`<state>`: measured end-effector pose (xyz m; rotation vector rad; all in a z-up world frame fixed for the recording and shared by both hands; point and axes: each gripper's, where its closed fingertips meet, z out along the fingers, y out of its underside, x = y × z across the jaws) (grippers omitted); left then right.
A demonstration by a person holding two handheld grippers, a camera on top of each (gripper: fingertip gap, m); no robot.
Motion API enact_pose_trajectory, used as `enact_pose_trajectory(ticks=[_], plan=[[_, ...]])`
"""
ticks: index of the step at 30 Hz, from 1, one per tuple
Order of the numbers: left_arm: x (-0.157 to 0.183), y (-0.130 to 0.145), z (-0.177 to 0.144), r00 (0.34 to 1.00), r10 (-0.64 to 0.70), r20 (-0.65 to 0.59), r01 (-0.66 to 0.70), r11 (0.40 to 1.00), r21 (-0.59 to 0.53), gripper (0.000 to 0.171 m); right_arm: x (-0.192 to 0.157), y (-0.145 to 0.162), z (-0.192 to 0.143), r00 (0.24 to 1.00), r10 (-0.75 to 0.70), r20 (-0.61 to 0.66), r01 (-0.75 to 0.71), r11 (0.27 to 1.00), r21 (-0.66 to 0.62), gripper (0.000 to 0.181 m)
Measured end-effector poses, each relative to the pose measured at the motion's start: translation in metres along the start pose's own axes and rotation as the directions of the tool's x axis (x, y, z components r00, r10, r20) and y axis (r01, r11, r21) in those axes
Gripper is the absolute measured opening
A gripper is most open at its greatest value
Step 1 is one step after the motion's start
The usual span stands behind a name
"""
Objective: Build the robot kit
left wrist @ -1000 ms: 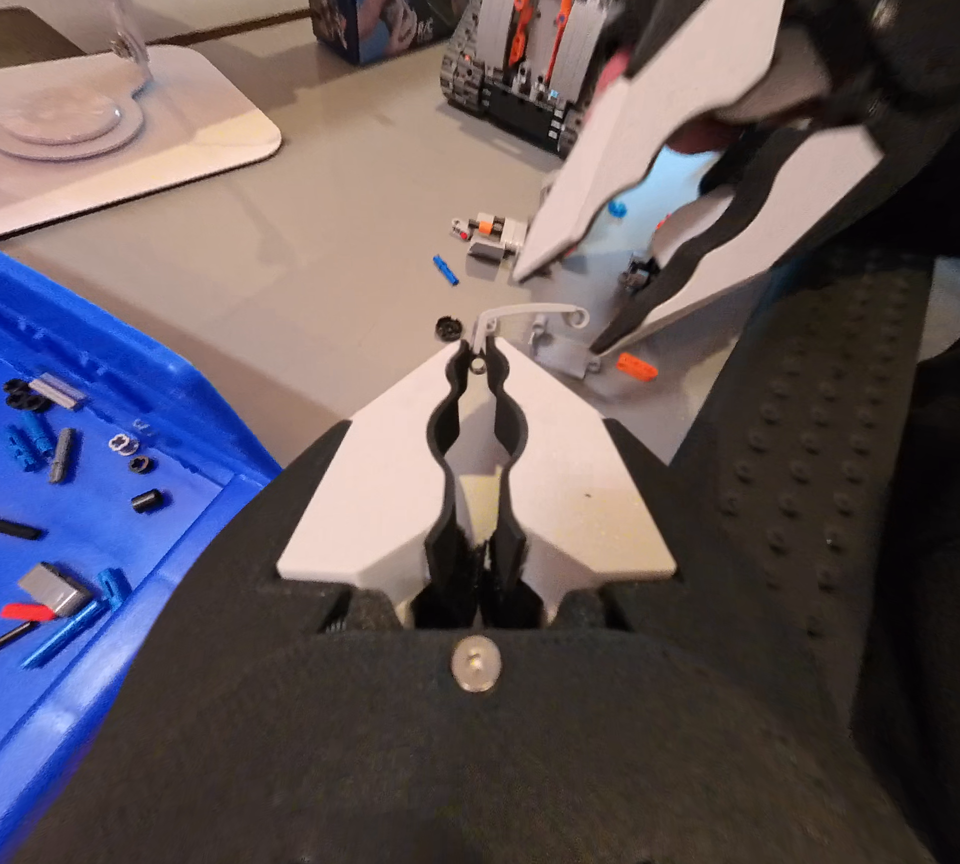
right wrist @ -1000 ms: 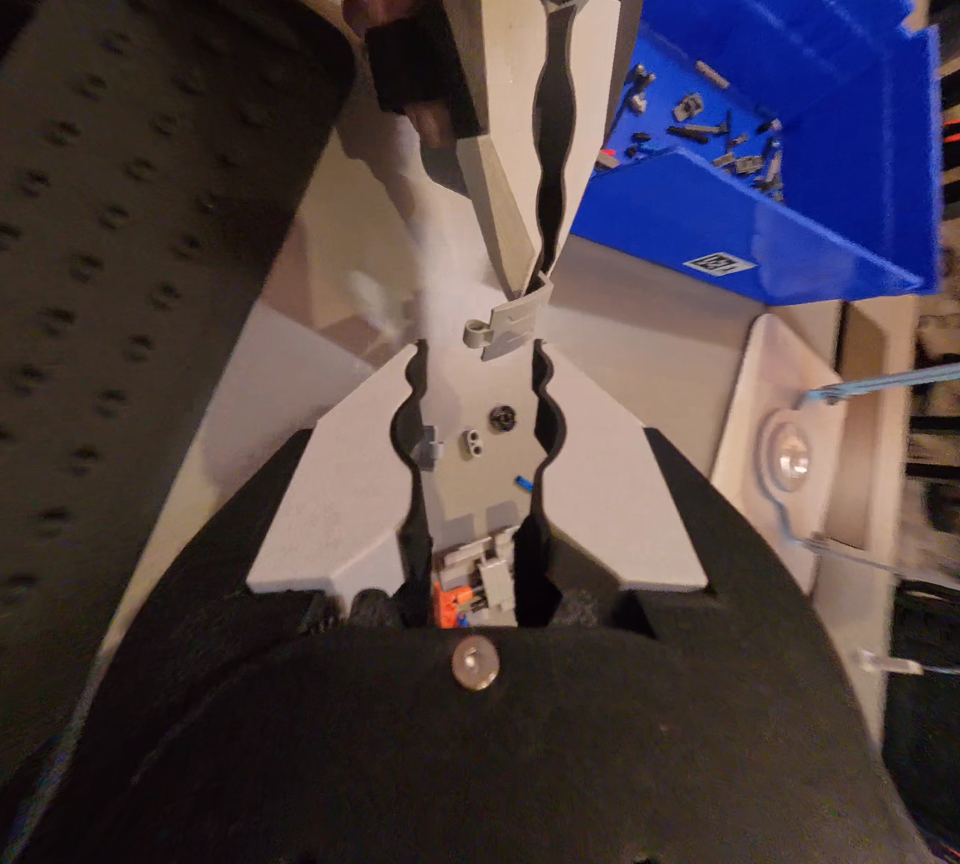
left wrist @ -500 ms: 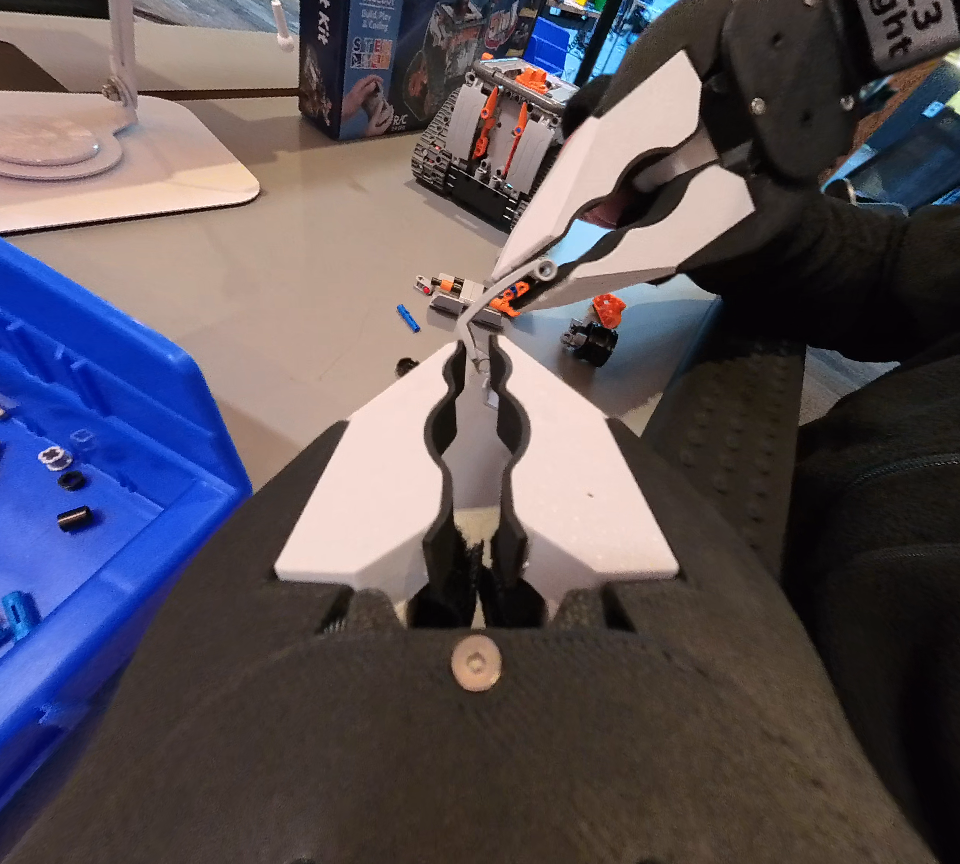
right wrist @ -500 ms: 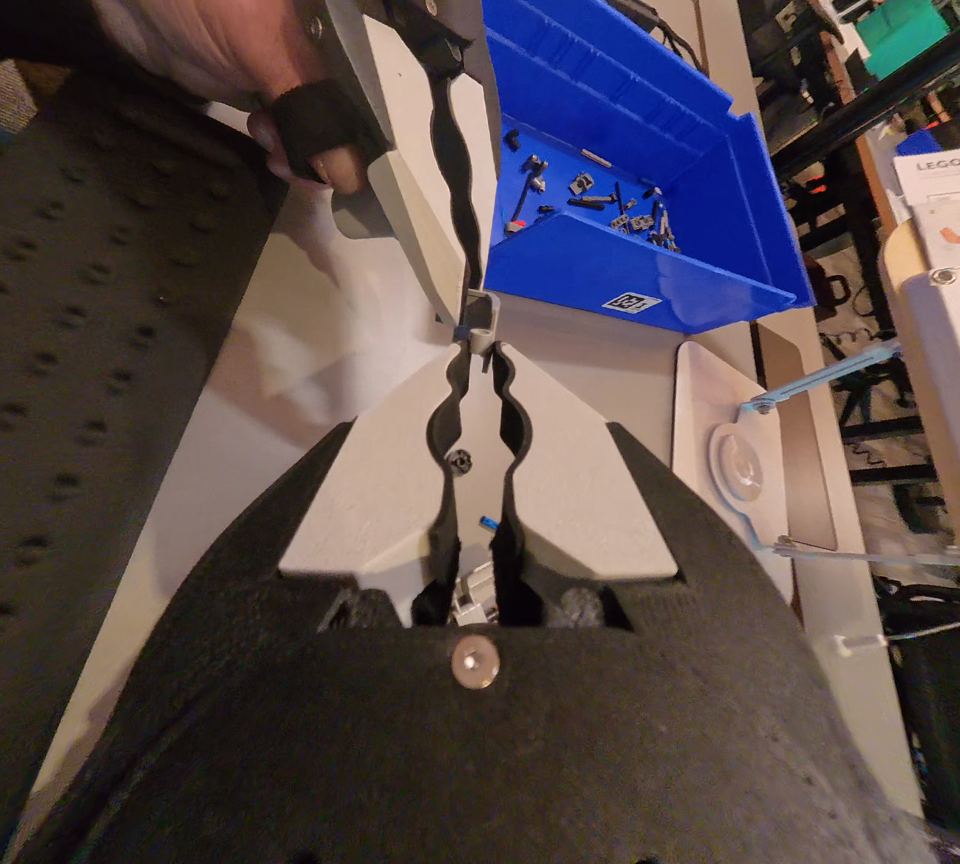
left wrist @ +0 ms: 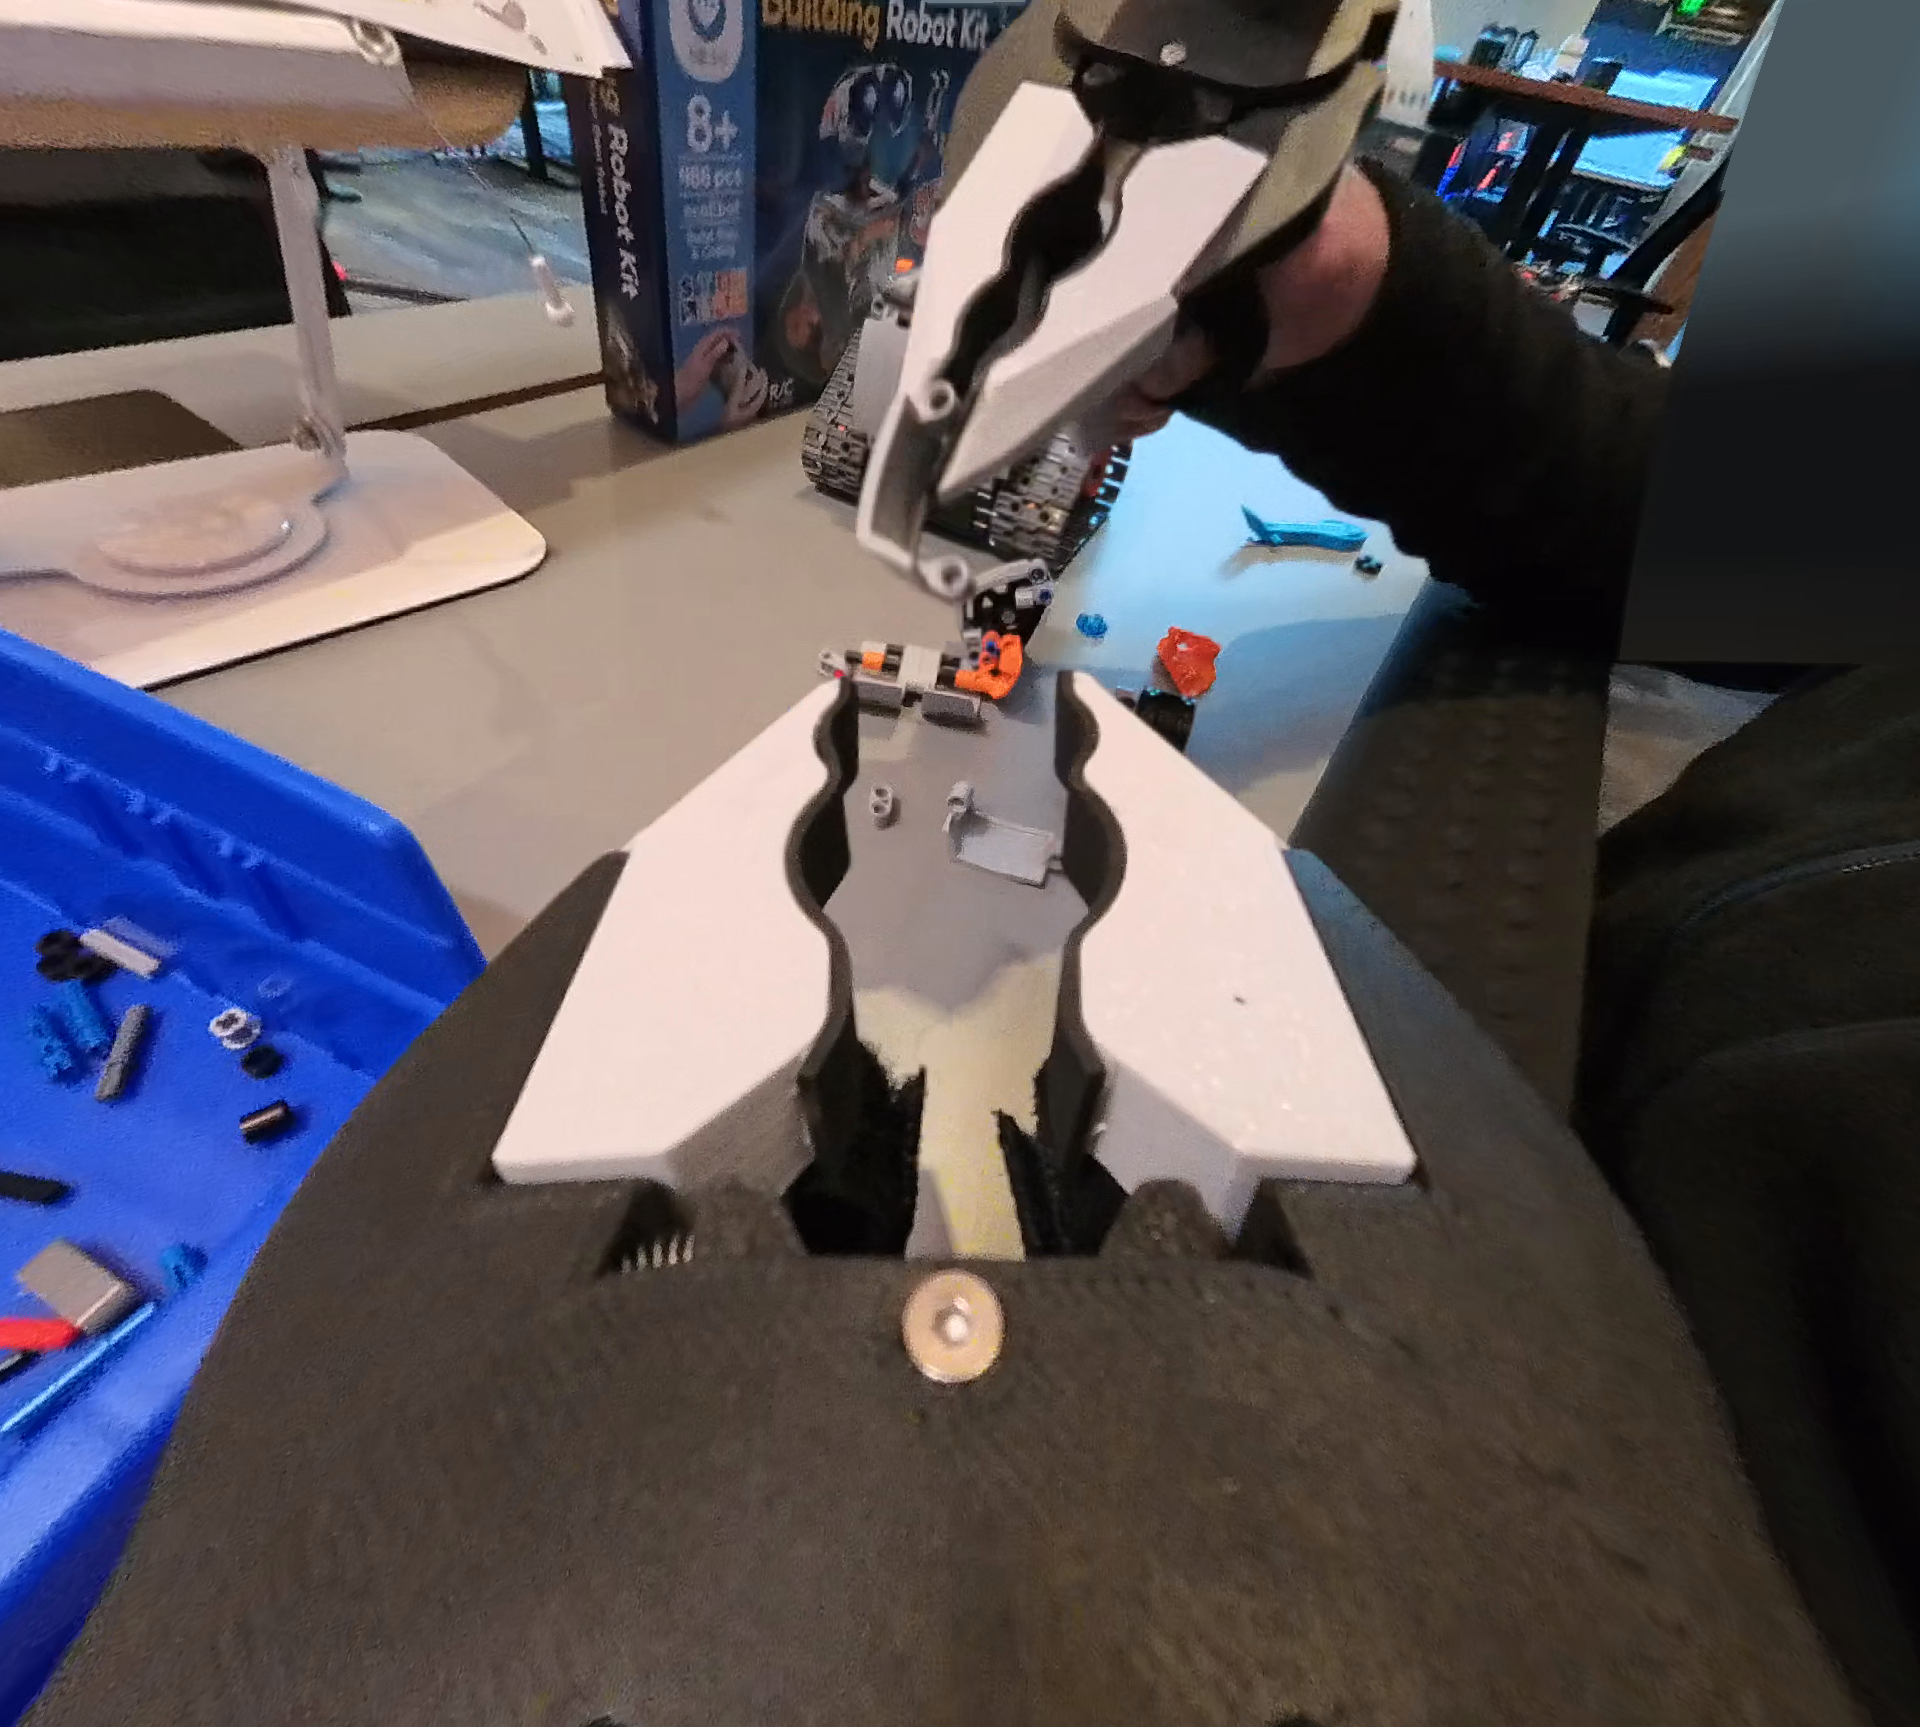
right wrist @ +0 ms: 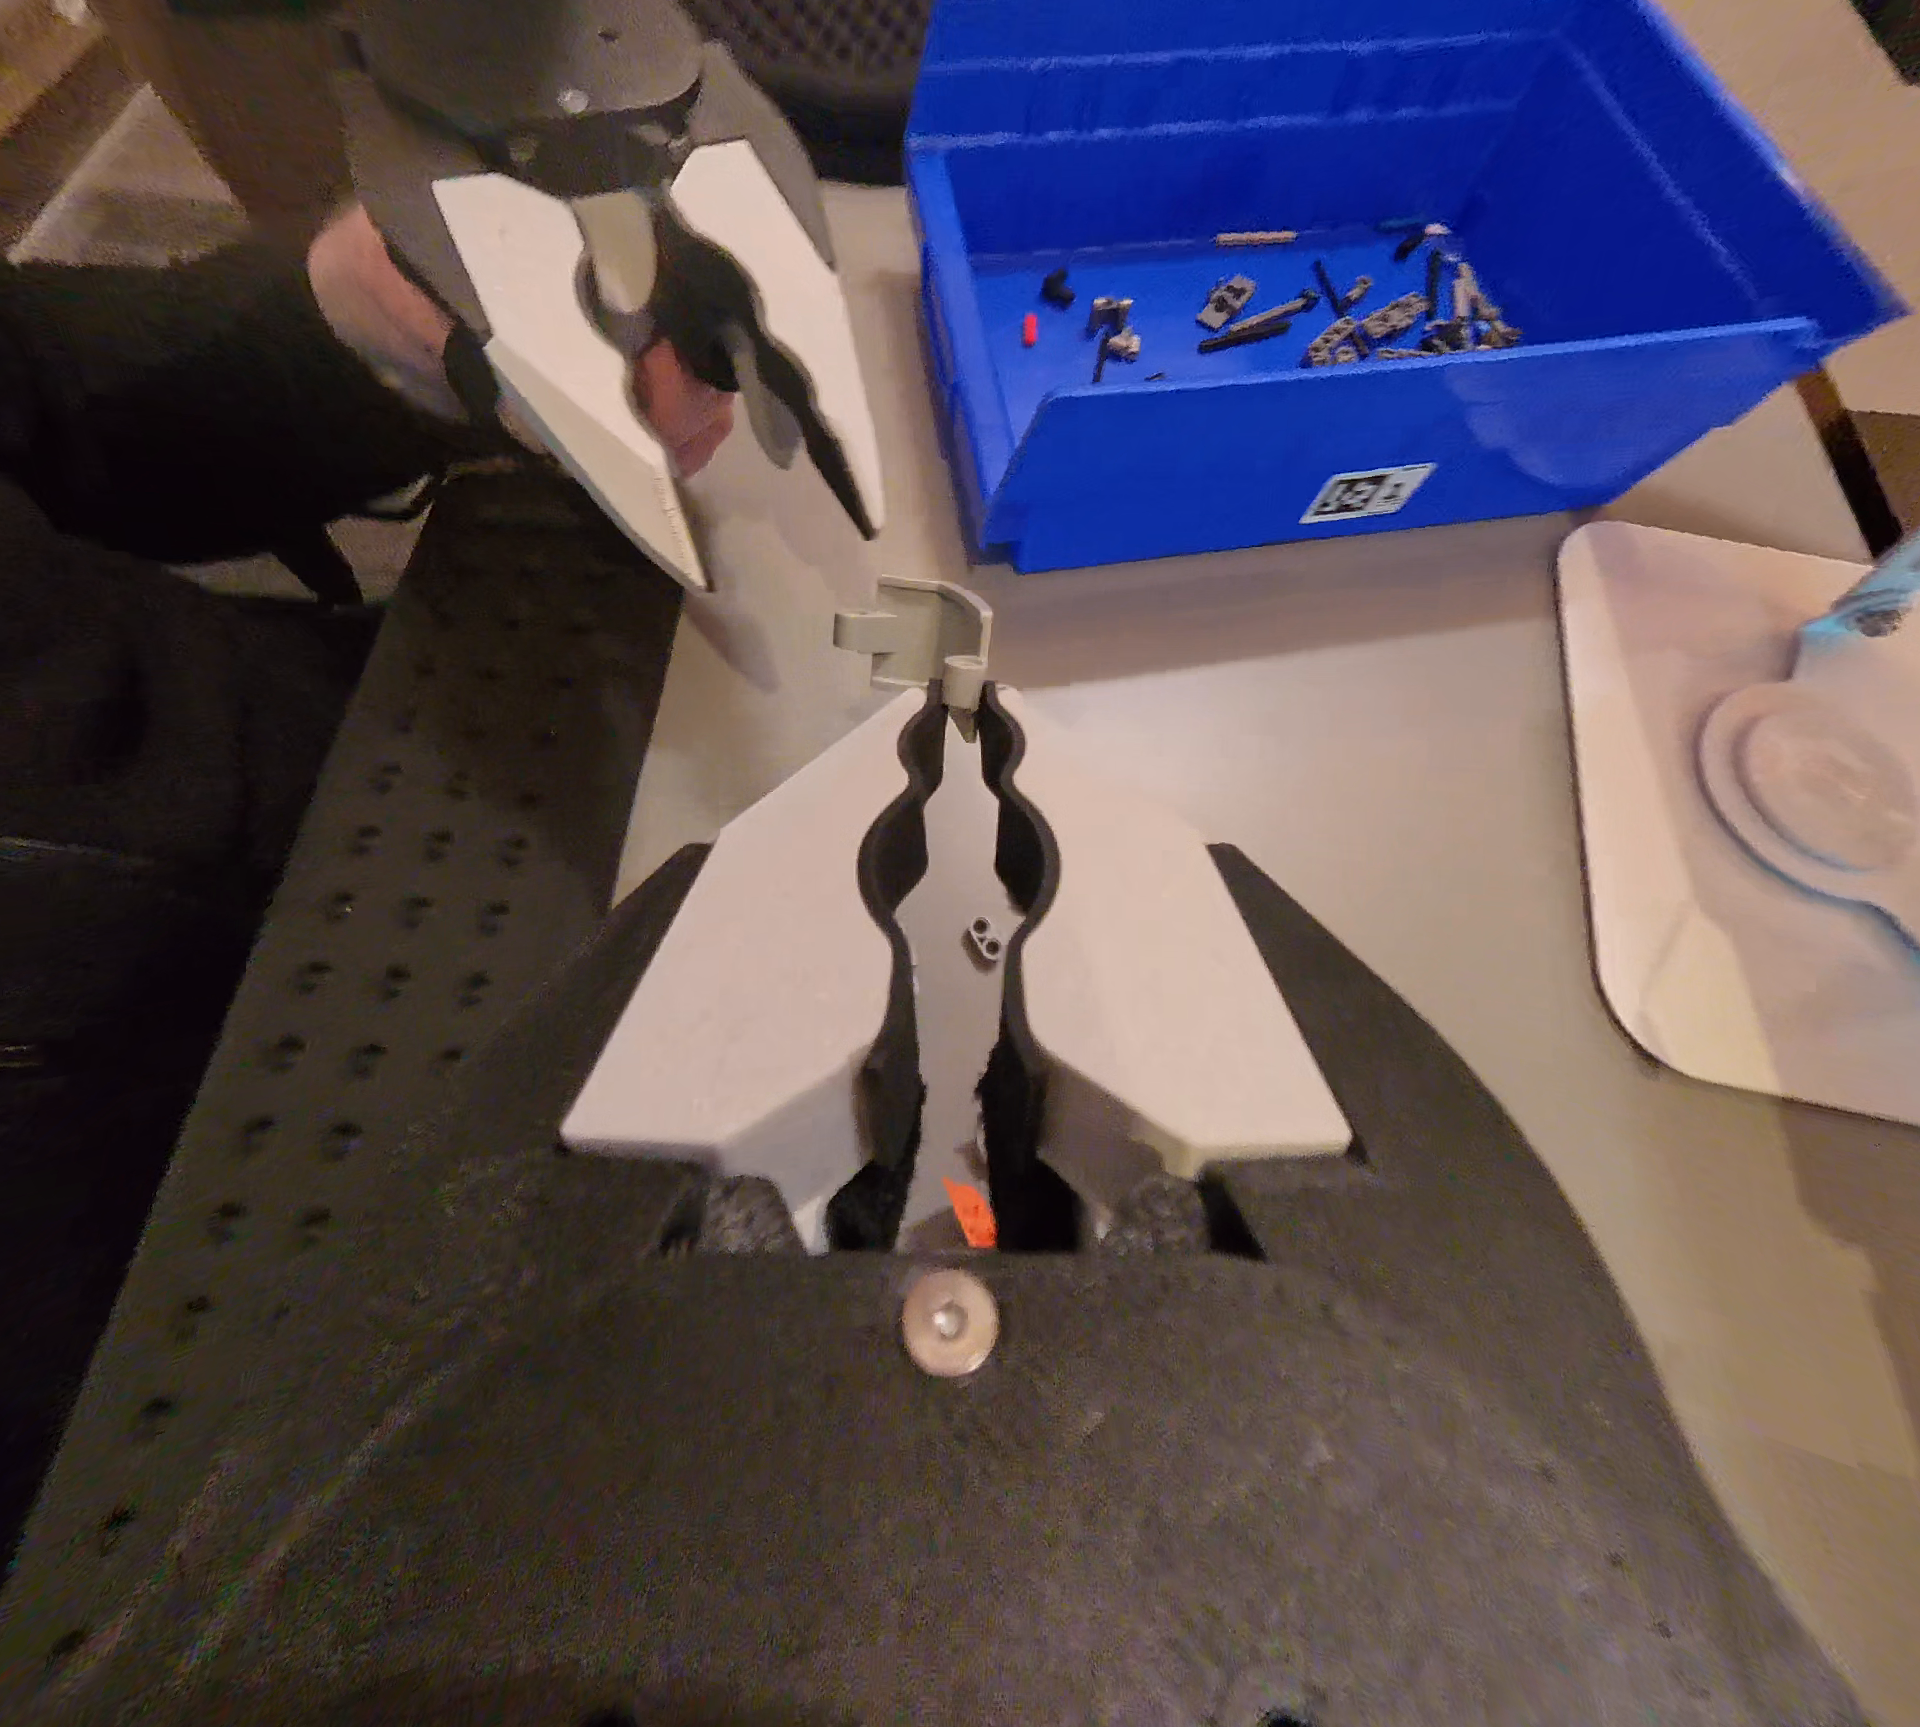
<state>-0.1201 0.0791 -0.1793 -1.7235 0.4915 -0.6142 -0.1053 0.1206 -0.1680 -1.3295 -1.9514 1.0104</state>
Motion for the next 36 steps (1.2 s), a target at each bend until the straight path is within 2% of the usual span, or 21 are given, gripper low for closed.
enact_pose_trajectory(ticks=[2, 6, 9, 13, 17, 23, 26, 28, 33, 36], plan=[[-0.002, -0.001, -0.002, 0.999, 0.03, 0.021, -0.03, 0.999, -0.009, 0.036, 0.007, -0.006, -0.013, 0.999, 0.05, 0.005, -0.05, 0.999, 0.017, 0.003], [-0.005, 0.01, -0.006, 0.992, 0.107, 0.067, -0.101, 0.991, -0.087, 0.036, 0.005, 0.005, -0.018, 0.987, 0.116, 0.112, -0.106, 0.99, -0.092, 0.003], [-0.003, 0.021, -0.008, 0.988, 0.132, 0.076, -0.121, 0.984, -0.134, 0.036, 0.0, 0.02, -0.002, 0.98, 0.114, 0.165, -0.078, 0.974, -0.212, 0.004], [-0.001, 0.031, -0.018, 0.986, 0.144, 0.084, -0.129, 0.978, -0.164, 0.035, -0.018, 0.05, 0.029, 0.947, 0.14, 0.29, -0.013, 0.916, -0.4, 0.004], [-0.003, 0.038, -0.033, 0.984, 0.147, 0.101, -0.126, 0.975, -0.184, 0.036, -0.033, 0.07, 0.057, 0.915, 0.155, 0.373, 0.06, 0.861, -0.505, 0.004], [-0.018, 0.043, -0.06, 0.969, 0.174, 0.175, -0.134, 0.966, -0.22, 0.036, -0.047, 0.095, 0.077, 0.882, 0.147, 0.449, 0.196, 0.751, -0.631, 0.004], [-0.036, 0.033, -0.079, 0.946, 0.192, 0.261, -0.135, 0.966, -0.221, 0.036, -0.036, 0.098, 0.091, 0.911, 0.117, 0.395, 0.19, 0.732, -0.654, 0.018], [-0.05, 0.024, -0.092, 0.926, 0.202, 0.318, -0.133, 0.965, -0.227, 0.035, -0.027, 0.091, 0.094, 0.932, 0.082, 0.352, 0.174, 0.753, -0.635, 0.029], [-0.099, -0.004, -0.114, 0.834, 0.307, 0.459, -0.154, 0.928, -0.341, 0.033, -0.014, 0.067, 0.075, 0.957, 0.014, 0.29, 0.154, 0.821, -0.549, 0.032], [-0.126, -0.013, -0.105, 0.828, 0.336, 0.45, -0.133, 0.896, -0.424, 0.027, -0.009, 0.056, 0.06, 0.967, -0.01, 0.255, 0.137, 0.862, -0.488, 0.029]])
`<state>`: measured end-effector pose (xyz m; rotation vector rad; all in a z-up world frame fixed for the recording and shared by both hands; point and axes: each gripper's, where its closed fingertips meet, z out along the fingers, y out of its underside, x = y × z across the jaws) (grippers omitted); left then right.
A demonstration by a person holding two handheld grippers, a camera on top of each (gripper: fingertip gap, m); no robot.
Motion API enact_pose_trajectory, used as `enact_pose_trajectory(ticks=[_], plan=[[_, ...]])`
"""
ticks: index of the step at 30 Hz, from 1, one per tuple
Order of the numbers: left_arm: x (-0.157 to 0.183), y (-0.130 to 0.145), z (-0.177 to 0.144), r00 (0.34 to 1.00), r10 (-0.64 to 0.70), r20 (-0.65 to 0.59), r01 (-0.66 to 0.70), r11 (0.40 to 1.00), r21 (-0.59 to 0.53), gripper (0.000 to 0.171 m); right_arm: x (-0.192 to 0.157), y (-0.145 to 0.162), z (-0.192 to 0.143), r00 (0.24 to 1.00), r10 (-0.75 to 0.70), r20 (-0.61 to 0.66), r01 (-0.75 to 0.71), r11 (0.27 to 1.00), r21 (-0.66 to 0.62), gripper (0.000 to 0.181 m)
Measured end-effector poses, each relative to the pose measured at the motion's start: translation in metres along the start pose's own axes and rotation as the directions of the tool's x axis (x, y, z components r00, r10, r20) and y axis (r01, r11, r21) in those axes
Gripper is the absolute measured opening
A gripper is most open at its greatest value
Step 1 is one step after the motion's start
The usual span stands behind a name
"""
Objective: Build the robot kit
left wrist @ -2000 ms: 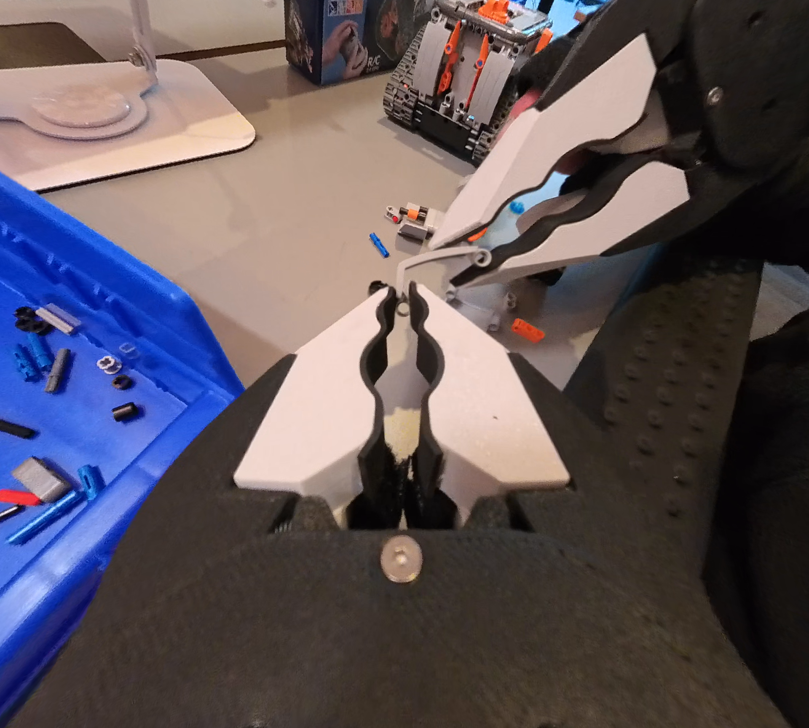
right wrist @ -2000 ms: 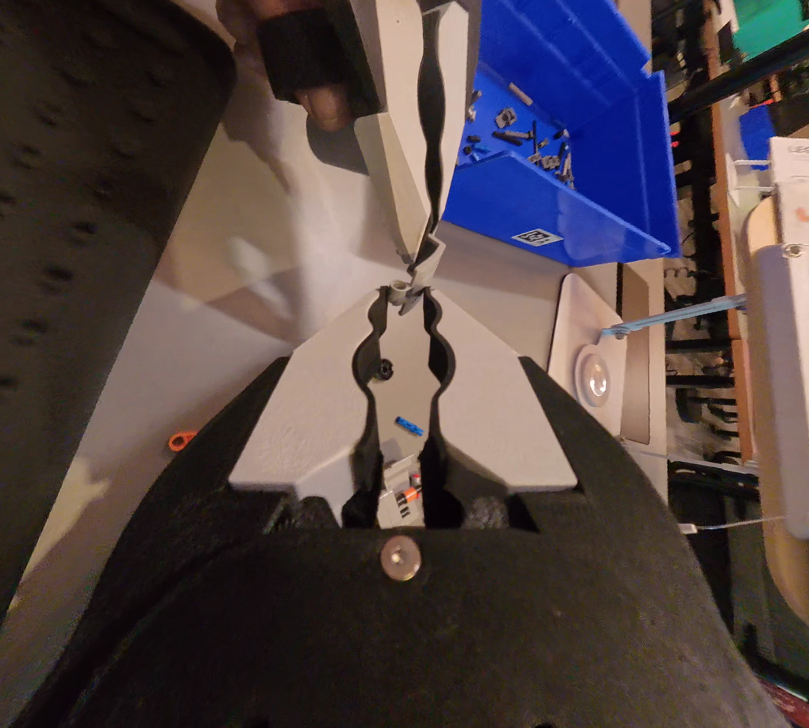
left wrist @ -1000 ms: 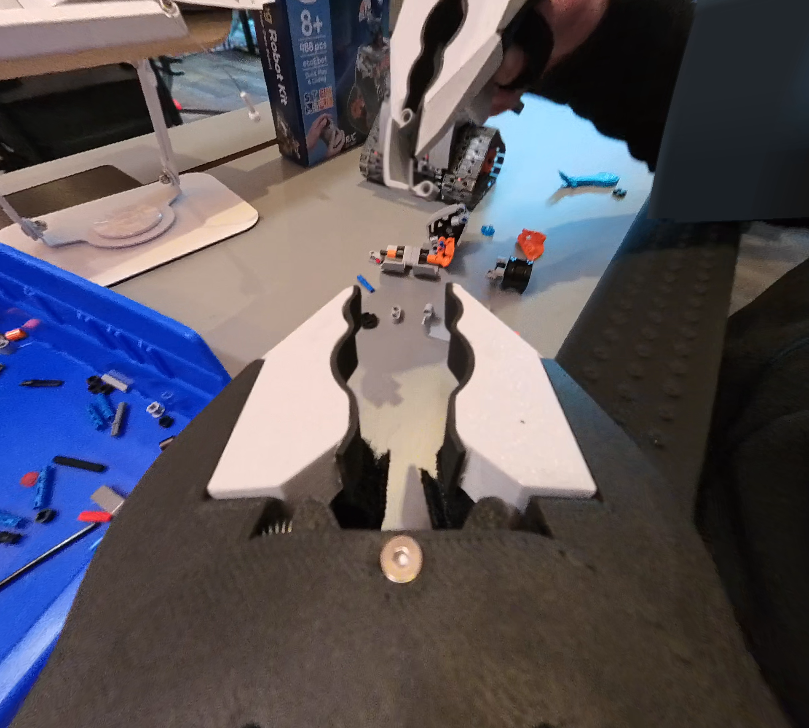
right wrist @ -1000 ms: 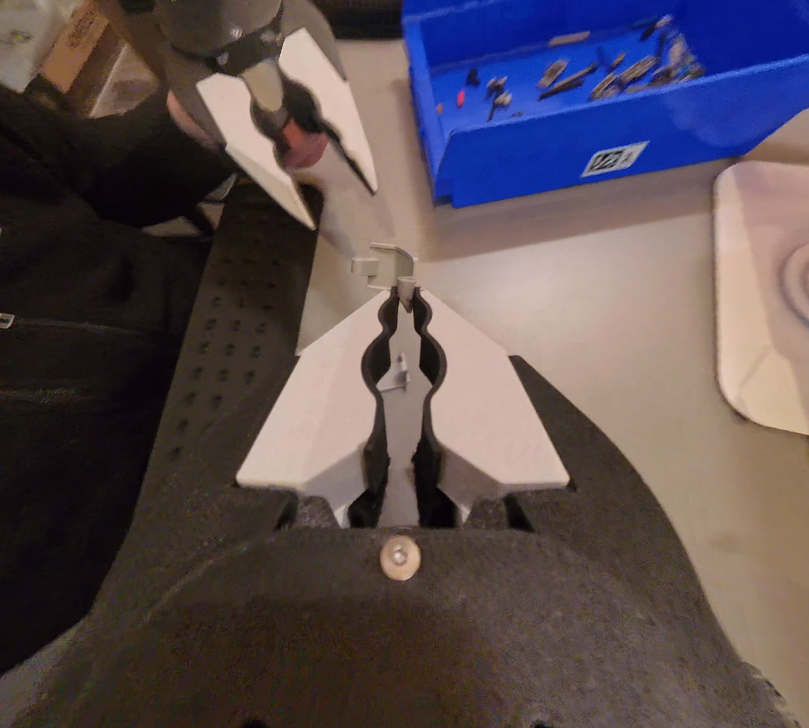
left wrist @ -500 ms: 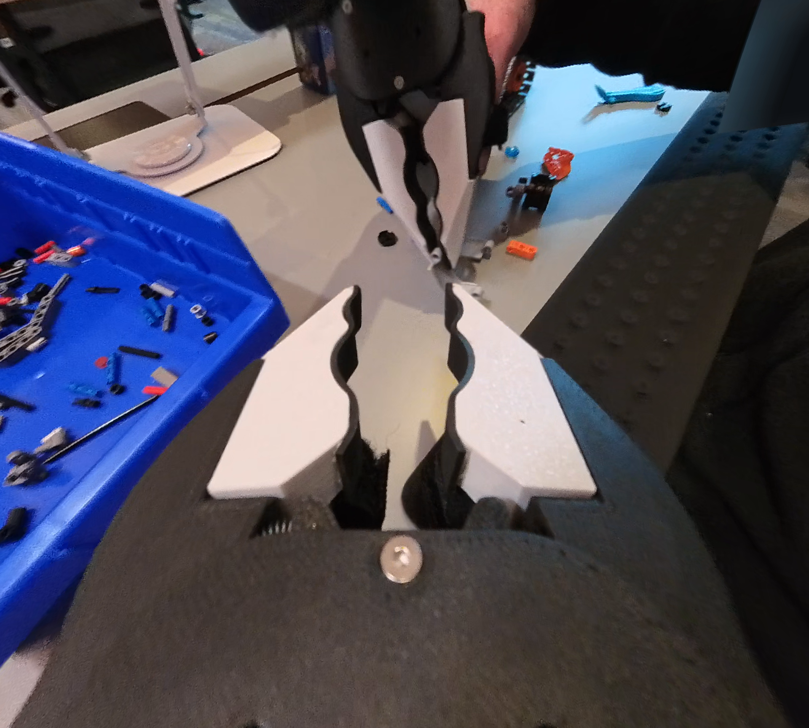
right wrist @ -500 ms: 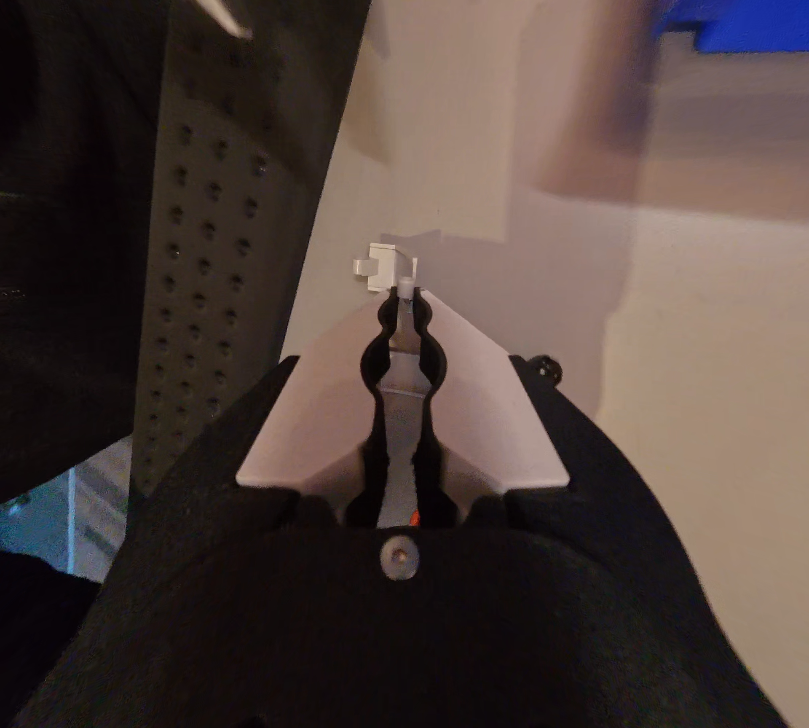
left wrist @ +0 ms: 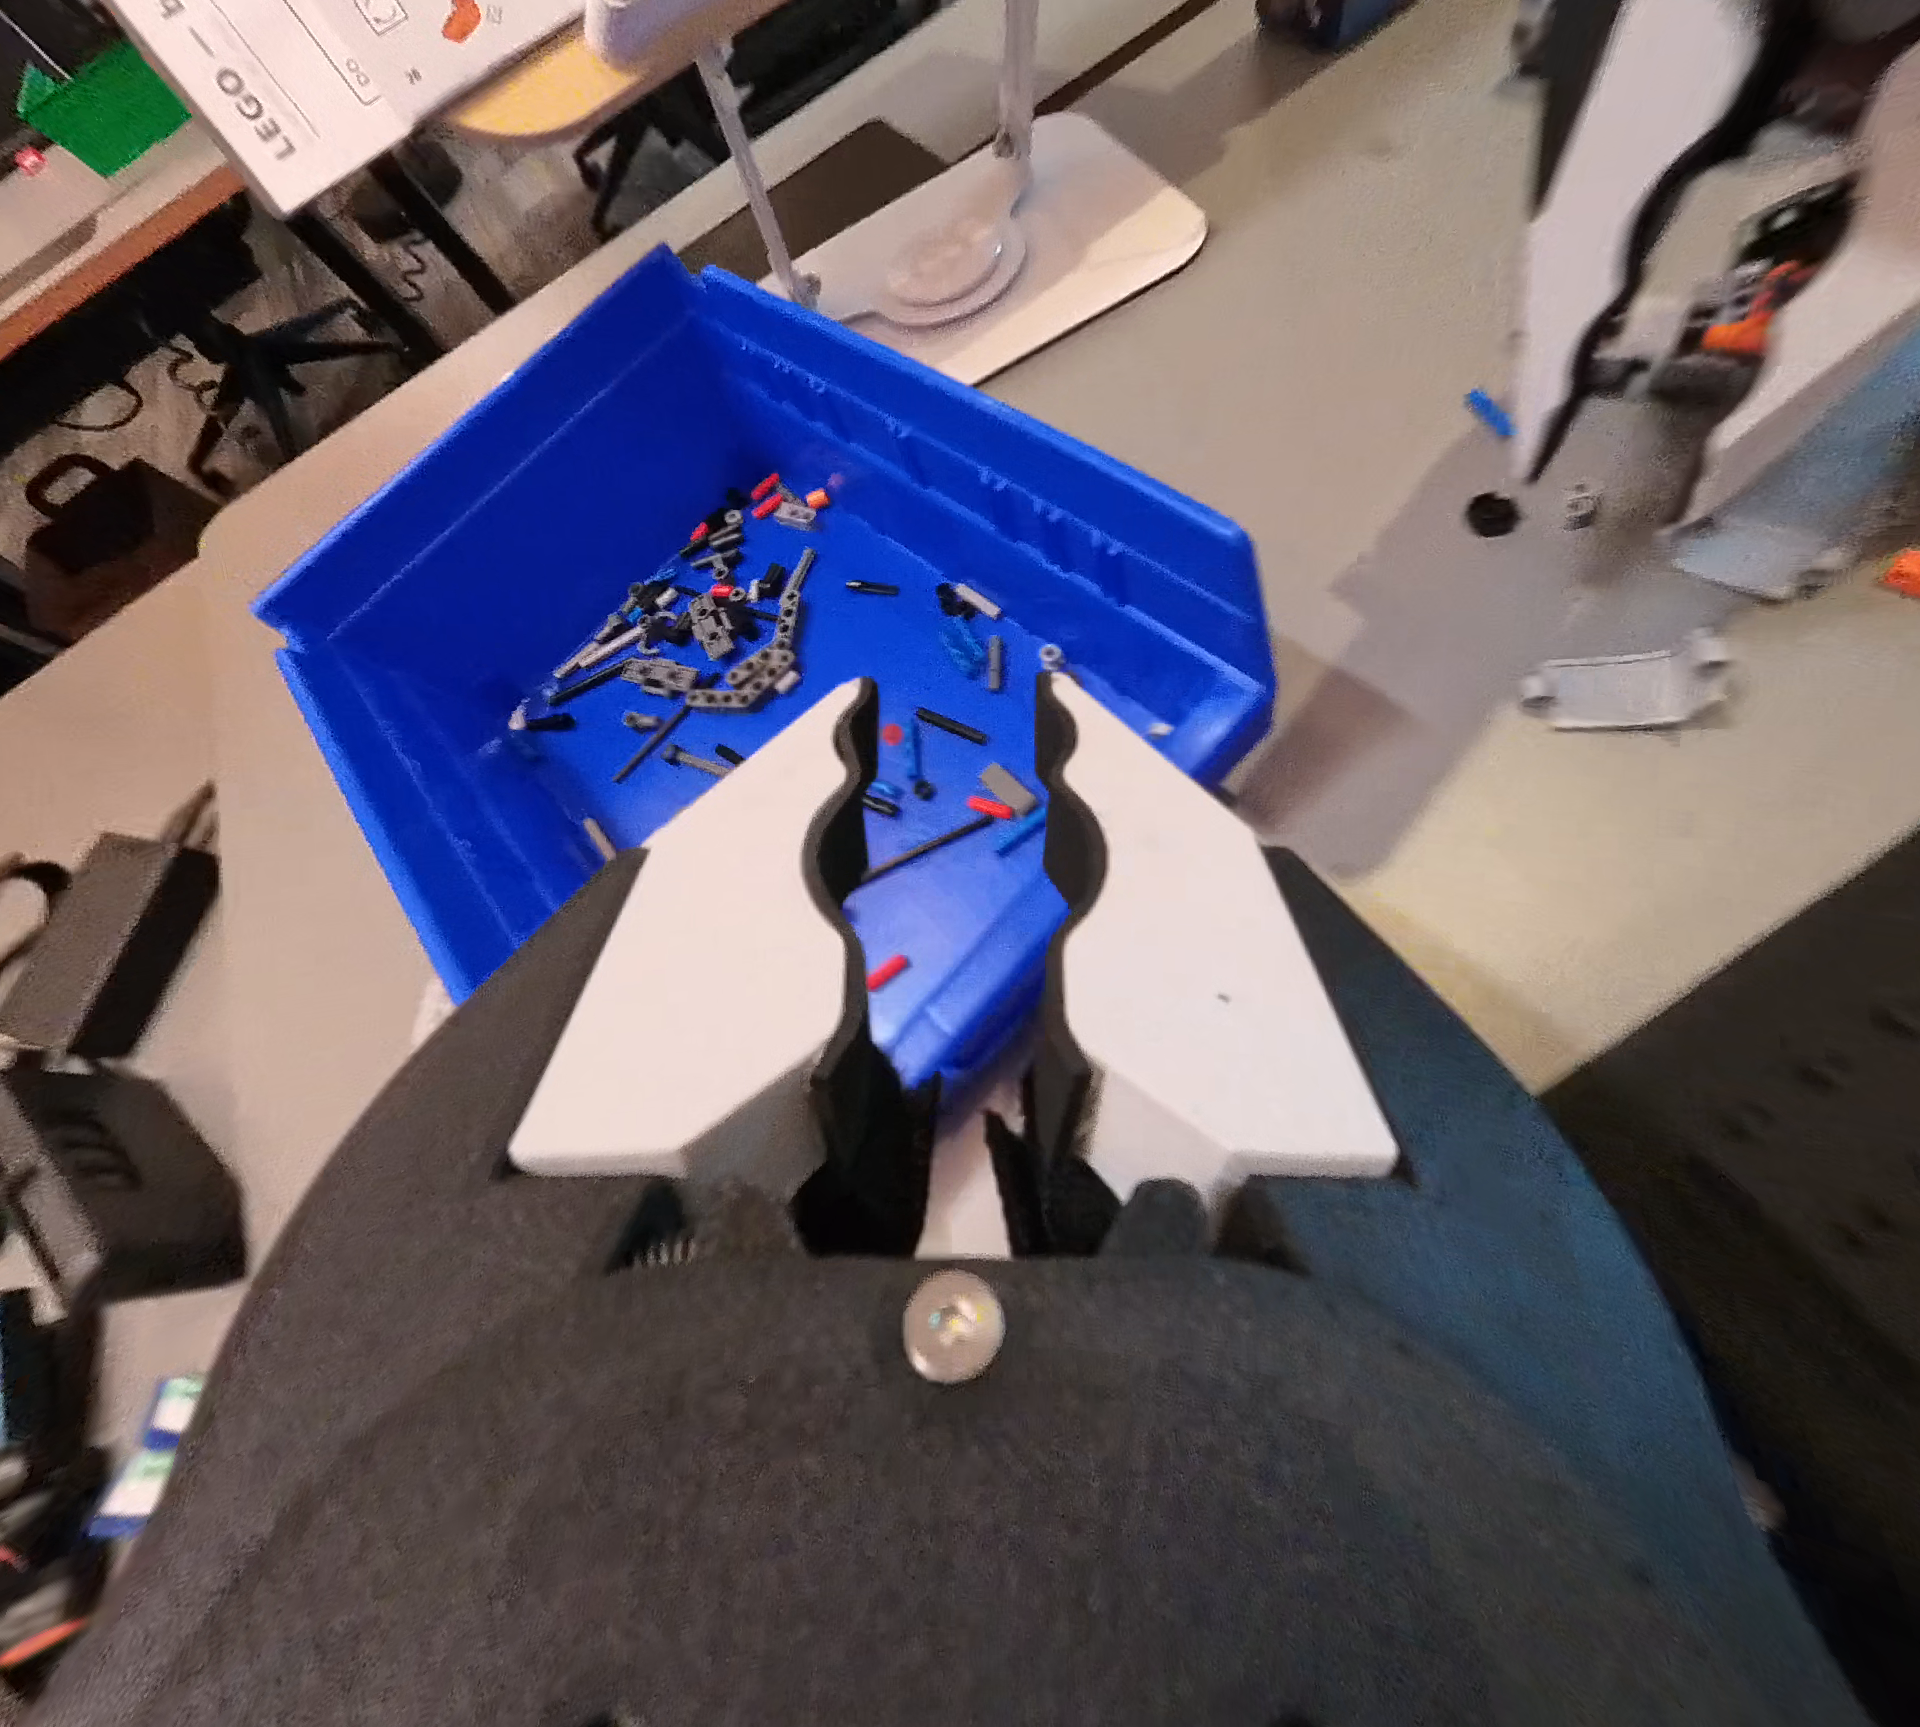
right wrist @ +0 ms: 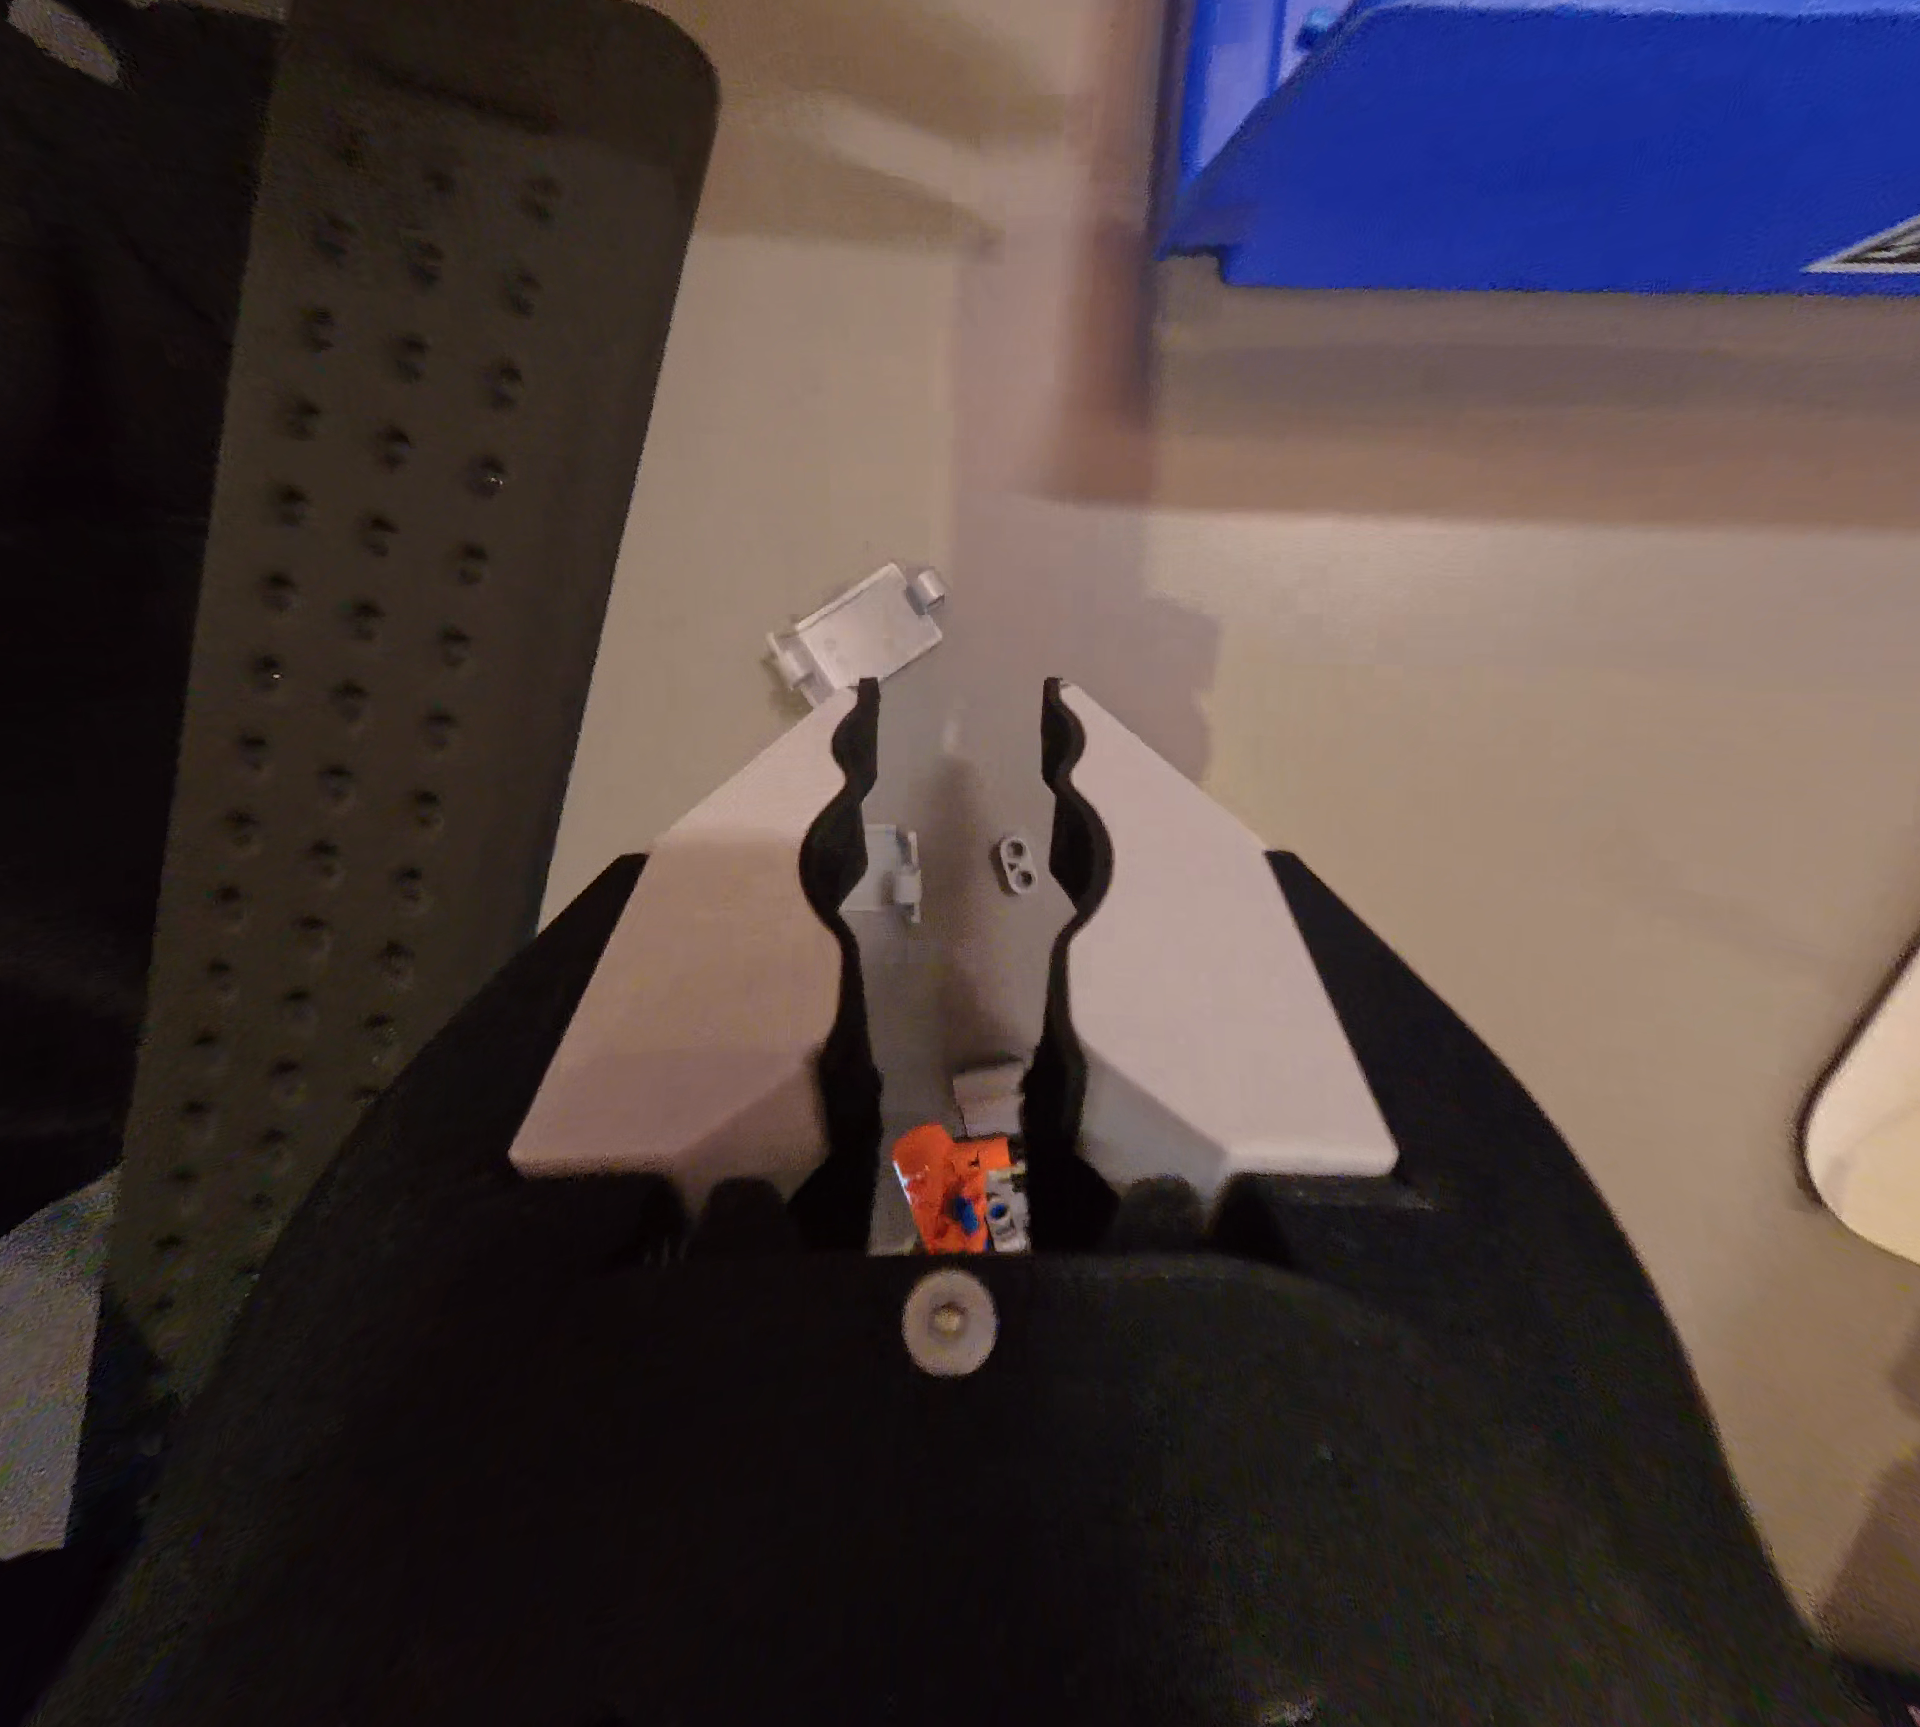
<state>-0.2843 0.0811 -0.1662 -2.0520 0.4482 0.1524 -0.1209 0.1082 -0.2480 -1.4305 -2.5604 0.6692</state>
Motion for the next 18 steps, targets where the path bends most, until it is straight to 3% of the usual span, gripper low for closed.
enact_pose_trajectory(ticks=[2, 4, 7, 9, 12, 18], plan=[[-0.005, 0.002, 0.019, 0.999, 0.039, -0.033, -0.042, 0.994, -0.099, 0.023, 0.002, 0.002, -0.01, 0.999, 0.007, -0.032, -0.005, 0.999, 0.041, 0.028], [-0.016, 0.018, 0.038, 0.999, 0.035, -0.03, -0.042, 0.962, -0.27, 0.021, 0.0, 0.006, -0.015, 0.999, 0.009, -0.044, -0.006, 0.998, 0.068, 0.027], [-0.025, 0.042, 0.063, 0.998, -0.013, -0.067, -0.021, 0.881, -0.473, 0.019, -0.004, 0.011, -0.019, 0.999, -0.001, -0.05, 0.006, 0.996, 0.088, 0.027], [-0.024, 0.066, 0.074, 0.99, -0.016, -0.137, -0.071, 0.789, -0.61, 0.02, -0.005, 0.012, -0.019, 0.999, -0.01, -0.049, 0.014, 0.996, 0.087, 0.026], [-0.025, 0.082, 0.085, 0.979, -0.032, -0.2, -0.115, 0.724, -0.68, 0.021, -0.007, 0.008, -0.02, 0.999, -0.023, -0.044, 0.027, 0.994, 0.103, 0.026], [-0.032, 0.106, 0.098, 0.977, -0.097, -0.191, -0.088, 0.631, -0.771, 0.02, -0.008, 0.006, -0.019, 0.998, -0.031, -0.046, 0.036, 0.993, 0.11, 0.025]])
